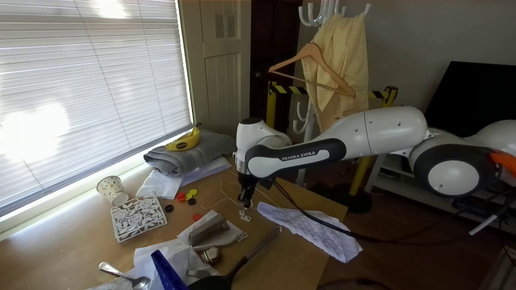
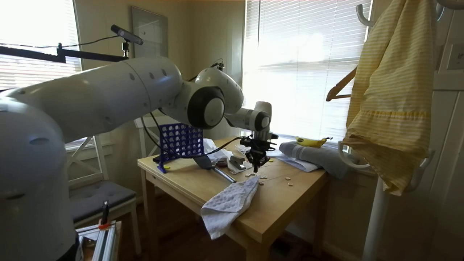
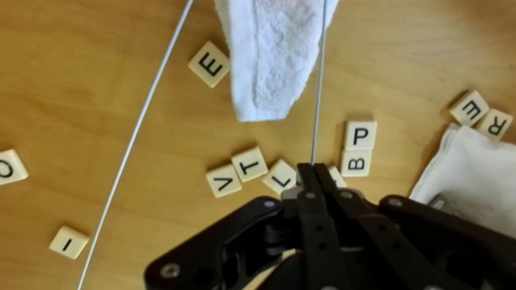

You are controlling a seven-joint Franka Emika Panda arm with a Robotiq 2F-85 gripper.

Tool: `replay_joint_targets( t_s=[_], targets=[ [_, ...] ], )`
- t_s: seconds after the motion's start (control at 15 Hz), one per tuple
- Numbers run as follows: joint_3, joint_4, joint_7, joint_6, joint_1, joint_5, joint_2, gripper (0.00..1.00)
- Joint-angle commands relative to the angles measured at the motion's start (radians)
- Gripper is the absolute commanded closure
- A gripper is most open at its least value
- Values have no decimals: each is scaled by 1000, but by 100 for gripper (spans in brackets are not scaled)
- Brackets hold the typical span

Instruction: Pick up the clothing hanger on the table and hang it on the coat rack

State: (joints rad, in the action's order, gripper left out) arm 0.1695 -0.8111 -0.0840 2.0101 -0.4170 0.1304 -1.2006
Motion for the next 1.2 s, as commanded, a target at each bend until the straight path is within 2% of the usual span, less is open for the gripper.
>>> replay_joint_targets(
  t_s=[0.0,0.6,0.73,0.93,1.13],
  targets=[
    [9,-81,77,98,25,-29,99,99],
    [6,-156,469,373,4,-75,226,99],
    [66,-157,437,372,18,-107,228,99],
    [170,-142,317,344,33,-144,218,99],
    [192,-147,327,378,28,-126,223,99]
  ],
)
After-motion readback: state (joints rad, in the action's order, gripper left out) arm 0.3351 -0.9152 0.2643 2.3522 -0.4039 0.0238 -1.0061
